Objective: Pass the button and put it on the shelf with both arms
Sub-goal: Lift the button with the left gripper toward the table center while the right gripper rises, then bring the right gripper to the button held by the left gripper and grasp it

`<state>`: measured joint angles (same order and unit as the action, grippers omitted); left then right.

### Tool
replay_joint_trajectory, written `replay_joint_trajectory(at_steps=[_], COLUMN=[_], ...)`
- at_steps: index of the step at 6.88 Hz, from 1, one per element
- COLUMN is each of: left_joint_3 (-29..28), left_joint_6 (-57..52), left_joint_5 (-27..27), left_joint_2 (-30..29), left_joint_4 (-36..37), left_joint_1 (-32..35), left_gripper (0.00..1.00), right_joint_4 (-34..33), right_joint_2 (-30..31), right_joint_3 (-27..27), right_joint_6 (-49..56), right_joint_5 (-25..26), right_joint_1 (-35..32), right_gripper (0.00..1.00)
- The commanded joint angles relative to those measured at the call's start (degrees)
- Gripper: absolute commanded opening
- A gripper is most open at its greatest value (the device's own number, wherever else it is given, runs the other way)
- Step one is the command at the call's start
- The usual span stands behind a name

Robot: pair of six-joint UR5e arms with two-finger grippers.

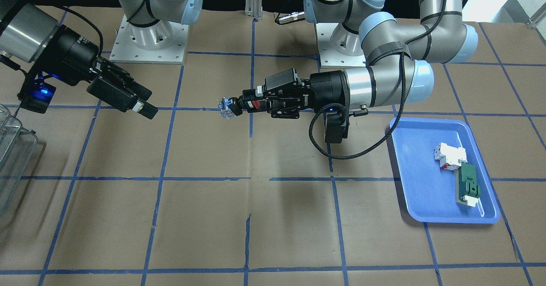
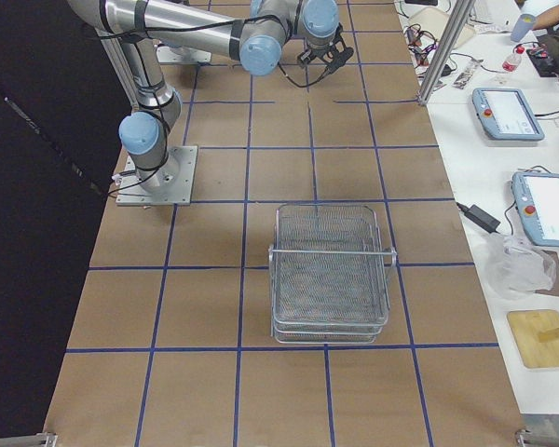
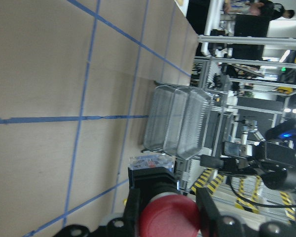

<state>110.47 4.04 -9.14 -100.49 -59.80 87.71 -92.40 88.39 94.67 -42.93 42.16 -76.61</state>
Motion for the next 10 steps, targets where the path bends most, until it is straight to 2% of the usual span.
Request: replay_joint_trajectory(at_steps=[1,2,3,5,6,10], left_joint_3=[-0.16,-0.43,-1.30,-1.75,-1.75,-2.45], left_joint_6=[0.61,0.70,1.05,2.02,2.54,2.81], left_joint_5=[0.35,0.35,0.27,0.18,-0.52,-0.61], left_joint_2=[-0.15,-0.15,-0.32,0.29,0.46,0.38], left_joint_4=[0.65,0.65,0.65,0.65,0.65,0.65], left_joint_1=[1.58,1.77,2.03,4.39,4.84,5.11], left_gripper=[0.00,0.00,0.00,0.00,0.00,0.00], right_joint_4=[0.55,0.20,-0.67,-0.68,-0.59,0.20], right_joint_2=[0.20,0.38,0.90,2.84,2.75,2.40], right_joint_3=[1.29,5.83,9.36,10.45,10.53,11.93], right_joint_6=[-10.11,-10.94,-11.21,-15.39,-15.95,-19.89], right_joint_5=[-8.82,-11.90,-12.19,-13.07,-15.68,-15.97], right_joint_1=[0.06,0.06,-0.03,-0.20,-0.55,-1.35], right_gripper=[1.00,1.00,1.00,1.00,1.00,1.00])
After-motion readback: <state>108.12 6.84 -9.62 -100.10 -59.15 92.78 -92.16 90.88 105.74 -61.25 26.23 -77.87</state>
